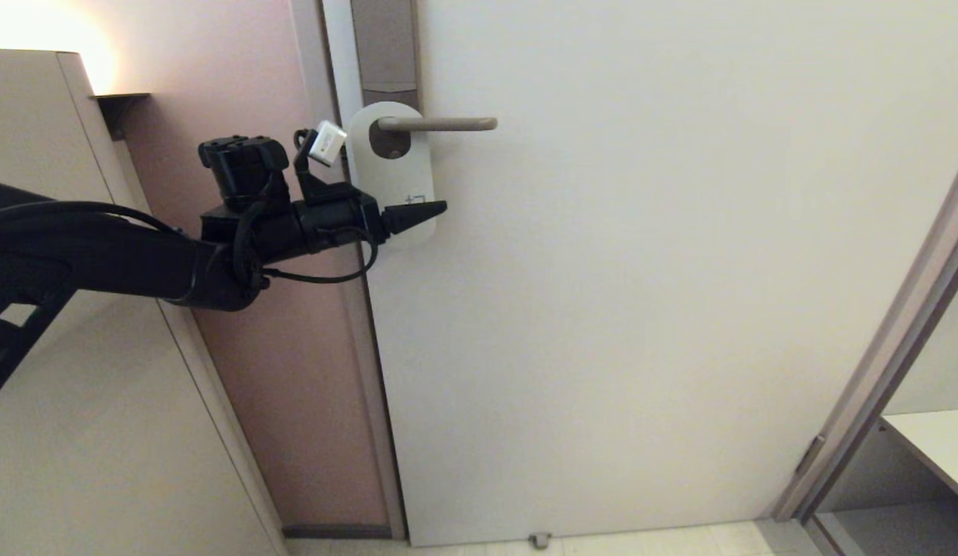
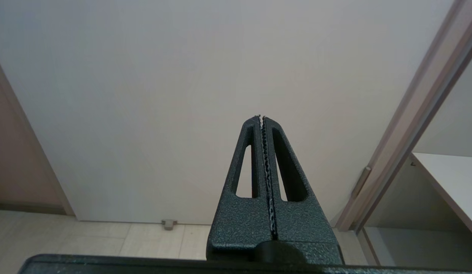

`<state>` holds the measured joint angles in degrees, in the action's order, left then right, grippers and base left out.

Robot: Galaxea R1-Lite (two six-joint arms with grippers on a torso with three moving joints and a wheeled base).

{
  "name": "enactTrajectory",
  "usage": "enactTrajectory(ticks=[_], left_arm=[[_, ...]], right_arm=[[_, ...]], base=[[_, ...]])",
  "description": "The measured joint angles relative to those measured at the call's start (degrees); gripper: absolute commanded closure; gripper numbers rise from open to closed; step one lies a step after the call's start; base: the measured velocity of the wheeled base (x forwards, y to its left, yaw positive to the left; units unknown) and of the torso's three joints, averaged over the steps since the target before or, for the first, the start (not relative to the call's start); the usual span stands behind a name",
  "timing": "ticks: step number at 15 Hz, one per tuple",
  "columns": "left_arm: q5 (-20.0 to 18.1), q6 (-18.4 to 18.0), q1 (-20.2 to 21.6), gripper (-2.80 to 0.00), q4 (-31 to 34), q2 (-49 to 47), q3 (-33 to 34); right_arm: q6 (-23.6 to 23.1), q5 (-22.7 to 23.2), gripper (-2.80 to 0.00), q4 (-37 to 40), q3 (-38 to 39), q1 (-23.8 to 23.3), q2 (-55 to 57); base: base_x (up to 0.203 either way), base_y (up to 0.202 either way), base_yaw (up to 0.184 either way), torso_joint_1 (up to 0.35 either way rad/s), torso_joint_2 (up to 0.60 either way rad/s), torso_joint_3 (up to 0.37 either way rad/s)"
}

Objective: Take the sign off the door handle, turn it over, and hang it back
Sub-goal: Take down the sign

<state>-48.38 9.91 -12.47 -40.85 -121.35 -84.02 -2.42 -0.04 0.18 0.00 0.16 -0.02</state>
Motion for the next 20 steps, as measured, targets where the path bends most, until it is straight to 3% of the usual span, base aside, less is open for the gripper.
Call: enactTrajectory(ticks=[20], left_arm=[[-0.15, -0.53, -1.75, -2.8, -0.1, 1.42, 1.05]], right_arm=[[0.0, 0.04, 0.0, 0.02, 0.0, 0.0, 0.0]], base=[[0.0, 0.0, 0.0, 0.0, 0.0, 0.0]])
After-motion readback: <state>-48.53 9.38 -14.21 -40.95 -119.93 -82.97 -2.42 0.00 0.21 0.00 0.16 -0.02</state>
